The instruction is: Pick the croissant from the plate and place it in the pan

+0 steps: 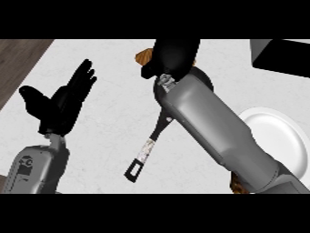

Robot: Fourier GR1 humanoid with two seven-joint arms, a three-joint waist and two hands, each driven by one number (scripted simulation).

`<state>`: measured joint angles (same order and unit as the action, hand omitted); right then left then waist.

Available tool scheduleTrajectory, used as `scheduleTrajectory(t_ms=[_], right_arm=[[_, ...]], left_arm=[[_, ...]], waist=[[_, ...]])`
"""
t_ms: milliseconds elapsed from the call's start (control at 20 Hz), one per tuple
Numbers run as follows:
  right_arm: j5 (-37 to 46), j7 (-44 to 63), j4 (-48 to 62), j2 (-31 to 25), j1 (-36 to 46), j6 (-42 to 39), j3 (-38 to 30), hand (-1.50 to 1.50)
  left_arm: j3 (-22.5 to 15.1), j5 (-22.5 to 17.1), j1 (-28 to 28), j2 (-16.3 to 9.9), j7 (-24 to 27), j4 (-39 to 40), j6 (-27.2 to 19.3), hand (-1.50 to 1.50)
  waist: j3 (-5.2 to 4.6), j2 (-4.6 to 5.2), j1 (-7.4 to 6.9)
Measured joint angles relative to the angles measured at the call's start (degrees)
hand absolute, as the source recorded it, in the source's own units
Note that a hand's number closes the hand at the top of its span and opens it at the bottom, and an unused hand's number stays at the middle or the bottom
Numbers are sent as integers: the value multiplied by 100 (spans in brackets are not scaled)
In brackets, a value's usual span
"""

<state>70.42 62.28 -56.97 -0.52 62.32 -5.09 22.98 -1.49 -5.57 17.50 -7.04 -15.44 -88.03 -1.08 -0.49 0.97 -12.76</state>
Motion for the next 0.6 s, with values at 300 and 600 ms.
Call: scheduleTrajectory(t_ms=[300,600], right_arm=[[-106,451,405,-27,703,127,117,150],[-153,690,782,-39,1006,399,147,150]], left_arm=[[1,63,90,43,31,94,-77,0],[120,46,23,-9,93,134,-103,0]], waist=[[8,31,63],[18,24,281]])
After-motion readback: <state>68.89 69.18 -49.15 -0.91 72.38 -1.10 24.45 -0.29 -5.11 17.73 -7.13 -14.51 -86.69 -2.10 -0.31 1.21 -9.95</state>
